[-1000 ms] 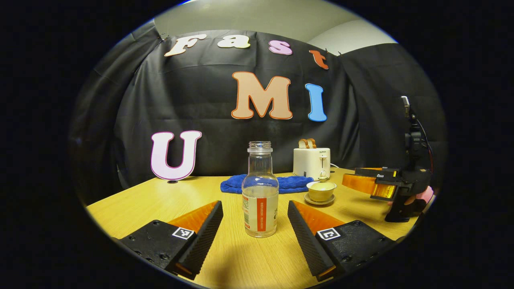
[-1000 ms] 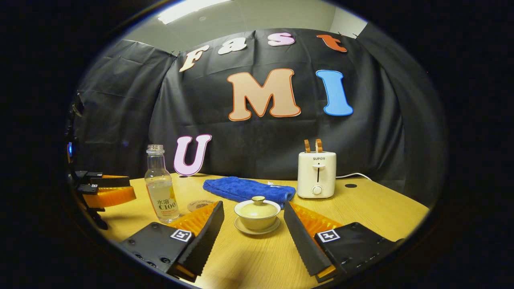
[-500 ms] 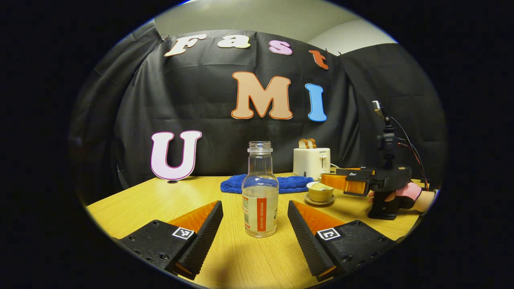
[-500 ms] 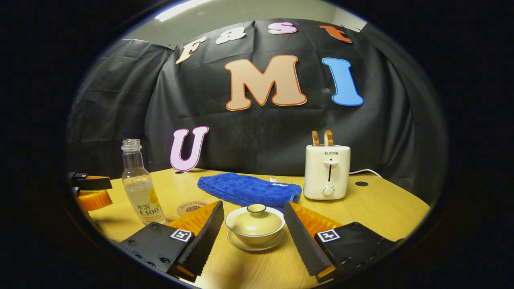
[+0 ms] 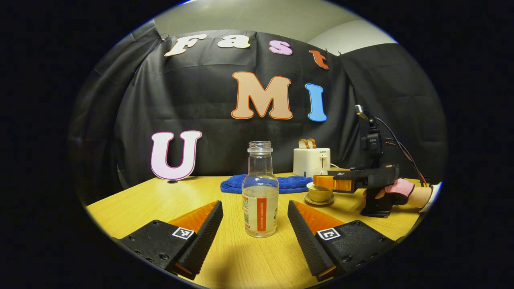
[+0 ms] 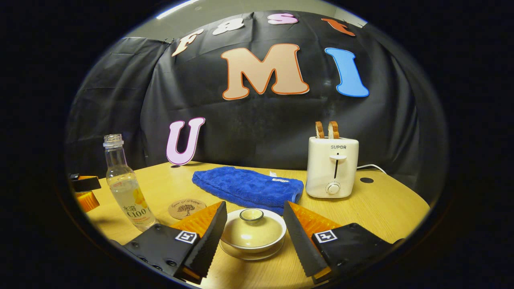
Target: Open the teacup lid with one hand, grasp the water bottle and pour water into the teacup with the other hand; after pouring, place the water bottle on the coaster and then close the teacup lid.
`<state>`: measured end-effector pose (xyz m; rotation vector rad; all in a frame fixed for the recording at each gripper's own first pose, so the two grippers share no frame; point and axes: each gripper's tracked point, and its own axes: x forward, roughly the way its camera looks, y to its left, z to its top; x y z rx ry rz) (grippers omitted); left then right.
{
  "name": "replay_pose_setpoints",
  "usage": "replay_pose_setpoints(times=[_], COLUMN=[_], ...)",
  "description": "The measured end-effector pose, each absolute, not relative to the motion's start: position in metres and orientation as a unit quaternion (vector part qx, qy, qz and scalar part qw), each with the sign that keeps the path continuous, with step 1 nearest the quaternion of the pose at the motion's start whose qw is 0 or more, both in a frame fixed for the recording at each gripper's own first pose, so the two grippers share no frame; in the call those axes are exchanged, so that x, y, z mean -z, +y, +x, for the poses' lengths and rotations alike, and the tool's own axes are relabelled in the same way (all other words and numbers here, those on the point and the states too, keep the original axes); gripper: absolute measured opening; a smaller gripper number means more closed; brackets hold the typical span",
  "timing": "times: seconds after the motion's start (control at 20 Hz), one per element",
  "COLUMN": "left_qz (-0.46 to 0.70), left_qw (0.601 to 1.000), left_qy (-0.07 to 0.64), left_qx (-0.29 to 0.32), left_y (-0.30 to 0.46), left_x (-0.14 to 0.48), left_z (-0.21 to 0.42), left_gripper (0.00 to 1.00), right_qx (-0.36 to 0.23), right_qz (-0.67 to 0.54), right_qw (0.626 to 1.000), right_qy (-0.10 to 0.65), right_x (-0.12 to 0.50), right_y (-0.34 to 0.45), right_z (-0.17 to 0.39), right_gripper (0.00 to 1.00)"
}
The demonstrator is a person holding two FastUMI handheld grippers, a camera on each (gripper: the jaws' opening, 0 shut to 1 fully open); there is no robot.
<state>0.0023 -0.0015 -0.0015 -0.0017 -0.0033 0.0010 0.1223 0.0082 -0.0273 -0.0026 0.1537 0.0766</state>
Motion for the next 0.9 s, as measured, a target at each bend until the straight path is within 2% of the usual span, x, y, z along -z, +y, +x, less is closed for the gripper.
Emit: replay_pose_setpoints(times=[0.2,0.3,0.4,0.45,0.7,0.9], left_qz=[-0.001,-0.001,-0.001,-0.001,-0.001,-0.001], left_qw=[1.0,1.0,1.0,1.0,1.0,1.0], left_qy=[-0.002,-0.001,-0.001,-0.001,-0.001,-0.001], left_qx=[-0.001,-0.001,-0.001,-0.001,-0.001,-0.001], left_y=[-0.002,-0.002,-0.002,-0.002,-0.002,-0.002], left_x=[0.001,0.001,0.002,0.001,0.002,0.002], left_z=[0.002,0.002,0.002,0.002,0.002,0.002], left_gripper=[0.95,0.95,0.95,0.95,0.95,0.95], right_qx=[-0.038,-0.044,-0.049,-0.05,-0.054,-0.06], right_qz=[-0.001,-0.006,-0.009,-0.011,-0.011,-0.019], right_qw=[0.995,0.995,0.995,0.995,0.995,0.996], right_qy=[0.088,0.088,0.087,0.086,0.087,0.071], right_x=[0.031,0.031,0.032,0.03,0.032,0.026], right_y=[0.008,0.011,0.012,0.013,0.015,0.017], right_z=[0.134,0.135,0.138,0.136,0.135,0.13], right_gripper=[0.43,0.46,0.45,0.36,0.3,0.3])
